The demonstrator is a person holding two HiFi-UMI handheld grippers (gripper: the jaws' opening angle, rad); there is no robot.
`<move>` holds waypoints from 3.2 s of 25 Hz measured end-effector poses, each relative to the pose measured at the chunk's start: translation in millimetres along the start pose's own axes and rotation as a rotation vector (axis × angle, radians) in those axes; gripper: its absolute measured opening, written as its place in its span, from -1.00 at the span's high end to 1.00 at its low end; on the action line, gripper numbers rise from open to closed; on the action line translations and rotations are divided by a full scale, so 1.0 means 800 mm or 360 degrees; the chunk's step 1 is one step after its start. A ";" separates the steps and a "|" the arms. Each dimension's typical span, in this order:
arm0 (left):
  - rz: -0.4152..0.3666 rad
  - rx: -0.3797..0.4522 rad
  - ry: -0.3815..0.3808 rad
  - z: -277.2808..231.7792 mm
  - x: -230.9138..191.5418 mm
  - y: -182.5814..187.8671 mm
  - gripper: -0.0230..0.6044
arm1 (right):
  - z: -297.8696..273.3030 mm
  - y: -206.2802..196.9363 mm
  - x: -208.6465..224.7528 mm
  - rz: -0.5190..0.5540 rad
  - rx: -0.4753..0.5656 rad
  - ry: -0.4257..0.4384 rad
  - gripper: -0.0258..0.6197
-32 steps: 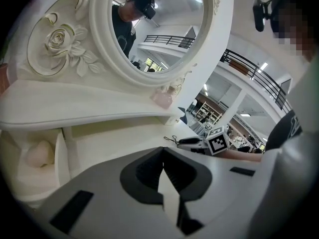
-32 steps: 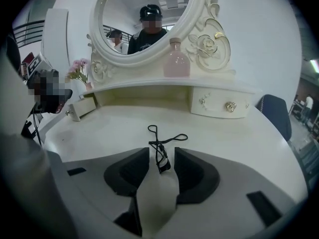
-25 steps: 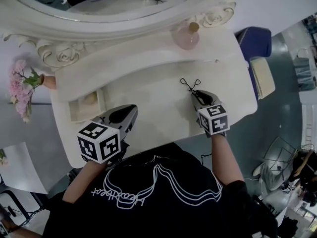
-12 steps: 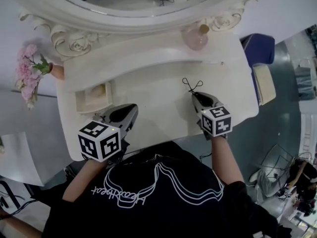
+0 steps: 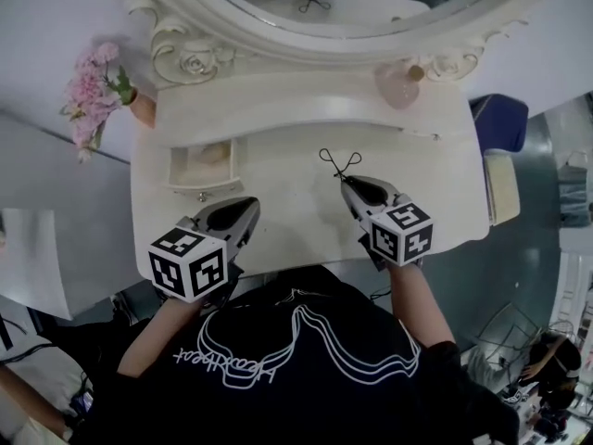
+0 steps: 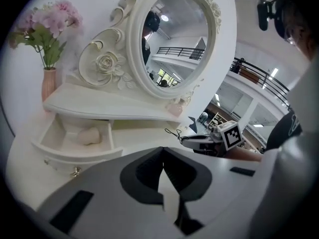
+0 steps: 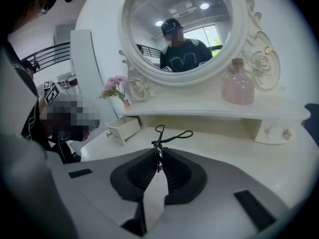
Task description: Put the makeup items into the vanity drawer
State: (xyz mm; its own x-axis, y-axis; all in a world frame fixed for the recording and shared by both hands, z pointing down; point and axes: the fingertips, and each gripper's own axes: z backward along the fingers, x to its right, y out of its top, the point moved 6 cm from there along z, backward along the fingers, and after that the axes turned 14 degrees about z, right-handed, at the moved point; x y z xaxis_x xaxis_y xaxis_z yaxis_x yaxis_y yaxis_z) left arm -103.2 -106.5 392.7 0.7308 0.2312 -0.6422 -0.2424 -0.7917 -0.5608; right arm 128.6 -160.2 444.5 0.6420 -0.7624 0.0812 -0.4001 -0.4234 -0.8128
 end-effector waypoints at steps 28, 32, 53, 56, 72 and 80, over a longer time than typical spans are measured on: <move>0.0313 0.0383 0.0287 0.141 -0.099 -0.020 0.91 | -0.186 0.158 -0.190 0.0687 -0.0077 0.0638 0.81; 0.0355 0.0395 0.0311 0.148 -0.109 -0.027 0.91 | -0.208 0.157 -0.200 0.0784 -0.0182 0.0663 0.80; 0.0431 0.0458 0.0334 0.163 -0.139 -0.020 0.91 | -0.235 0.166 -0.208 0.0568 -0.0361 0.0909 0.61; 0.0414 0.0469 0.0328 0.167 -0.135 -0.019 0.91 | -0.228 0.165 -0.206 0.0551 -0.0331 0.0875 0.31; 0.0001 0.0526 0.0073 0.190 -0.032 -0.014 0.91 | -0.043 0.167 -0.212 0.0277 0.0395 0.0560 0.66; -0.0230 0.0573 -0.0084 0.199 0.042 -0.015 0.91 | 0.047 0.167 -0.236 0.0263 0.0741 0.0651 0.91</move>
State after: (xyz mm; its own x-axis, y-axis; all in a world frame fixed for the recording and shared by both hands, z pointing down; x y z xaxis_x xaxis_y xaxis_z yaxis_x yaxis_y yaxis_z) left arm -177.1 0.8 294.3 0.7423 0.3621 -0.5639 -0.3546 -0.5017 -0.7890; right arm -21.4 -54.7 299.3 0.2582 -0.9634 0.0723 -0.0872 -0.0978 -0.9914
